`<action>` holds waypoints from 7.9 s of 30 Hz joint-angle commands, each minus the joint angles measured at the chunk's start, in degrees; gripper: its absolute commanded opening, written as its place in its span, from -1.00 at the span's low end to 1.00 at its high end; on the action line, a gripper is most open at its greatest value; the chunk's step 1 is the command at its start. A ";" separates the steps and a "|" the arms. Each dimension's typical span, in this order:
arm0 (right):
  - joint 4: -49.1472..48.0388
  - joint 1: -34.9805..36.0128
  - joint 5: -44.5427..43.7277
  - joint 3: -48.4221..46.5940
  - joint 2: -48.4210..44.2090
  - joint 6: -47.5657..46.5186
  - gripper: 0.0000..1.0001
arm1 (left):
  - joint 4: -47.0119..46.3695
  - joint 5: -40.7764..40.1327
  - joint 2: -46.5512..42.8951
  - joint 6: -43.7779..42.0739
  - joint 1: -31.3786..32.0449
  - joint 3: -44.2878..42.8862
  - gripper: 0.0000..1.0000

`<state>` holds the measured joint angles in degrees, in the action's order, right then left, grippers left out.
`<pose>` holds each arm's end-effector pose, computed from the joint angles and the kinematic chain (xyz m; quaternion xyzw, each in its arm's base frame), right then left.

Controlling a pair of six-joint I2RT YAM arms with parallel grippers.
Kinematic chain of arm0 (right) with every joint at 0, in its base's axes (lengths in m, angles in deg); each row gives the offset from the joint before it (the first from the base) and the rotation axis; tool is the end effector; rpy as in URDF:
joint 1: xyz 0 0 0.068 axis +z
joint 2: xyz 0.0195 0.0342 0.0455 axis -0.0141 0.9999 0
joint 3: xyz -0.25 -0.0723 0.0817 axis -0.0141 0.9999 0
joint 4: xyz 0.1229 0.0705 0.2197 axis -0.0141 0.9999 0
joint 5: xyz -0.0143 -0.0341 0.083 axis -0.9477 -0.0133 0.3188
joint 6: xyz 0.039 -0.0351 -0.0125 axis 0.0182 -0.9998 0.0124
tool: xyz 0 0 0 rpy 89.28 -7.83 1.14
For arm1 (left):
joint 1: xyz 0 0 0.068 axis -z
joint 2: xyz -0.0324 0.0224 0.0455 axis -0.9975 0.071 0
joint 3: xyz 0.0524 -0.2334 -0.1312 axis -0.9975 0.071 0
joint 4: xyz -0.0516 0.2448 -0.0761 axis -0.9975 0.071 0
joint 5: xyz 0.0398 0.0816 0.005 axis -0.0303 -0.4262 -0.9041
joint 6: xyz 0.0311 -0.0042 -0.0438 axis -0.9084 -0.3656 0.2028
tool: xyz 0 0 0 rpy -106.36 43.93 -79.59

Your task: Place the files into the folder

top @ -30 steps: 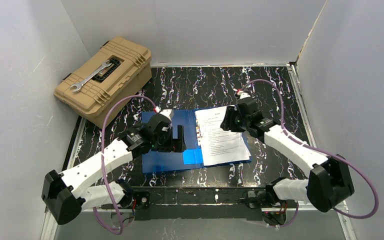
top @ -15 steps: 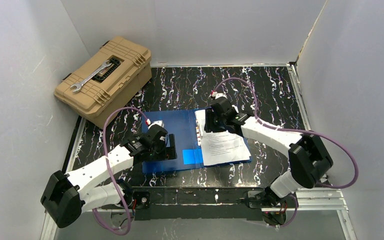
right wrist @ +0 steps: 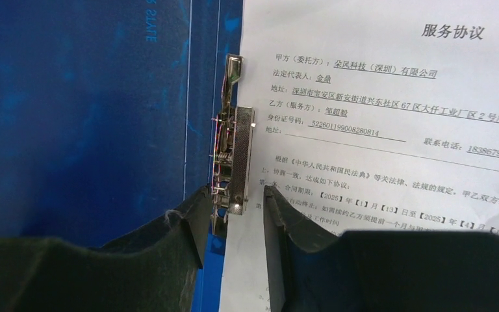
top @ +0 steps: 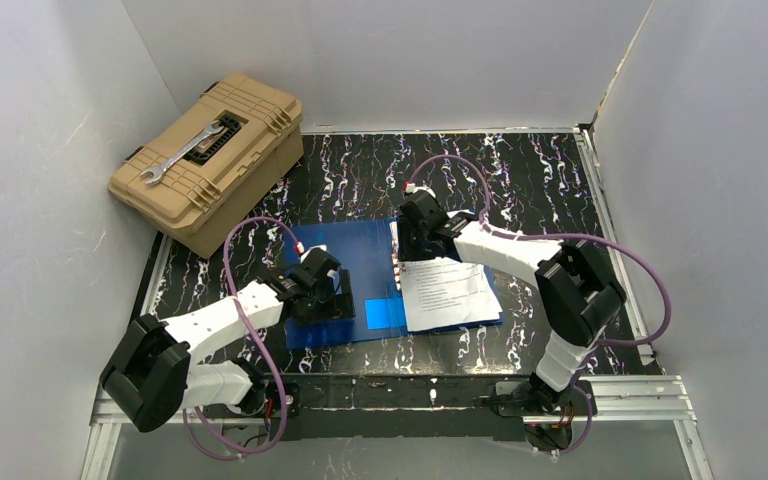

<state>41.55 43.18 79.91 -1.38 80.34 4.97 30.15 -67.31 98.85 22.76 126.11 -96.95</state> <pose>0.2697 0.2522 0.2126 -0.0742 0.9313 0.1525 0.3222 0.1724 -0.1409 0.1839 -0.0546 0.9571 -0.1553 0.2386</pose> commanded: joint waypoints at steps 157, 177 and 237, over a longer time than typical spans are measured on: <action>12.03 18.41 -17.96 2.72 11.76 3.15 -0.97 | -4.91 5.03 1.59 4.88 -0.46 3.84 0.66; 9.48 18.42 -17.29 -1.33 4.88 5.48 -0.97 | -5.18 5.64 1.23 4.72 -0.46 3.80 0.64; 6.93 11.10 -20.97 -8.56 12.15 9.73 -0.47 | 24.26 1.00 -26.18 -16.79 -0.46 -17.39 0.91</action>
<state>49.26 54.57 59.23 -8.02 91.90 13.30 52.77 -64.88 73.16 7.90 125.79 -114.20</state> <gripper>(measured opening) 0.282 0.956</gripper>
